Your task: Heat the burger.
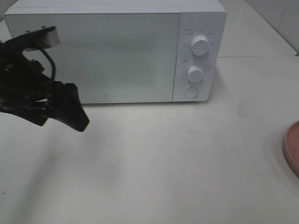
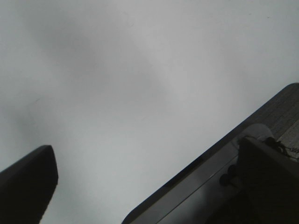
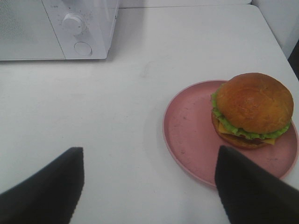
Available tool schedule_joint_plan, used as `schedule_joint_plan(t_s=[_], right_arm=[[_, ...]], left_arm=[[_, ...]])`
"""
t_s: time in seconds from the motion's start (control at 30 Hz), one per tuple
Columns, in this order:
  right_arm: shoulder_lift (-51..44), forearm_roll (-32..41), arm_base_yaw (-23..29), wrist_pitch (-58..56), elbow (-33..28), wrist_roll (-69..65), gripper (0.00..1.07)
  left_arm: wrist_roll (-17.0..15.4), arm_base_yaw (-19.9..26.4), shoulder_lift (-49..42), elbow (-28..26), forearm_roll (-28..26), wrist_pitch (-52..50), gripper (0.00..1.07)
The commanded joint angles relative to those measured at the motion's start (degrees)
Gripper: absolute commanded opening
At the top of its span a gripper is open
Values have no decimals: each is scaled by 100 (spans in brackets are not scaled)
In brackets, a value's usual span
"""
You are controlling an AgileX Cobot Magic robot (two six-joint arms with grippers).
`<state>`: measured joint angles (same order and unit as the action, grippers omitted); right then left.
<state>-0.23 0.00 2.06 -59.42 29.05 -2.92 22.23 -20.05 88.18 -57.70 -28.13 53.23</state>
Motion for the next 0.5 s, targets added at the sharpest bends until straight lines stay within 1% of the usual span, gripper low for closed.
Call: schedule_joint_plan(t_s=[0.03, 0.07, 0.1, 0.13, 0.17, 0.2, 0.23, 0.27, 0.3, 0.33, 0.37, 0.4, 0.43, 0.5], right_arm=[[-155, 0, -34, 34, -6, 34, 75], [-155, 0, -34, 34, -6, 34, 75], [-155, 0, -34, 34, -6, 34, 75], [-155, 0, -34, 34, -6, 34, 75], [-155, 0, -34, 34, -6, 34, 75], [-155, 0, -34, 34, -6, 34, 75], [-155, 0, -34, 34, -6, 34, 75], [-155, 0, -34, 34, -6, 34, 75], [-155, 0, -34, 34, -6, 34, 75], [-155, 0, -34, 34, -6, 34, 75], [-155, 0, -34, 34, -6, 34, 75], [-155, 0, -34, 34, -6, 34, 75], [-155, 0, -34, 34, -6, 34, 75], [-155, 0, -34, 34, -6, 34, 75]], left_arm=[[-246, 350, -327, 0, 441, 613, 102], [-367, 579, -504, 0, 579, 819, 102], [-367, 579, -504, 0, 579, 819, 102], [-487, 791, -693, 0, 670, 1003, 102], [-487, 791, -693, 0, 670, 1003, 102], [-550, 917, -796, 0, 728, 1106, 102], [-670, 1140, -985, 0, 865, 1289, 102], [-670, 1140, -985, 0, 865, 1289, 102], [-831, 1381, -1197, 0, 974, 1421, 102], [-922, 1507, -1301, 0, 1003, 1455, 102], [-922, 1507, -1301, 0, 1003, 1455, 102], [-1020, 1730, -1490, 0, 1060, 1490, 102], [-1020, 1730, -1490, 0, 1060, 1490, 102], [-1140, 2028, -1811, 0, 1186, 1633, 102]])
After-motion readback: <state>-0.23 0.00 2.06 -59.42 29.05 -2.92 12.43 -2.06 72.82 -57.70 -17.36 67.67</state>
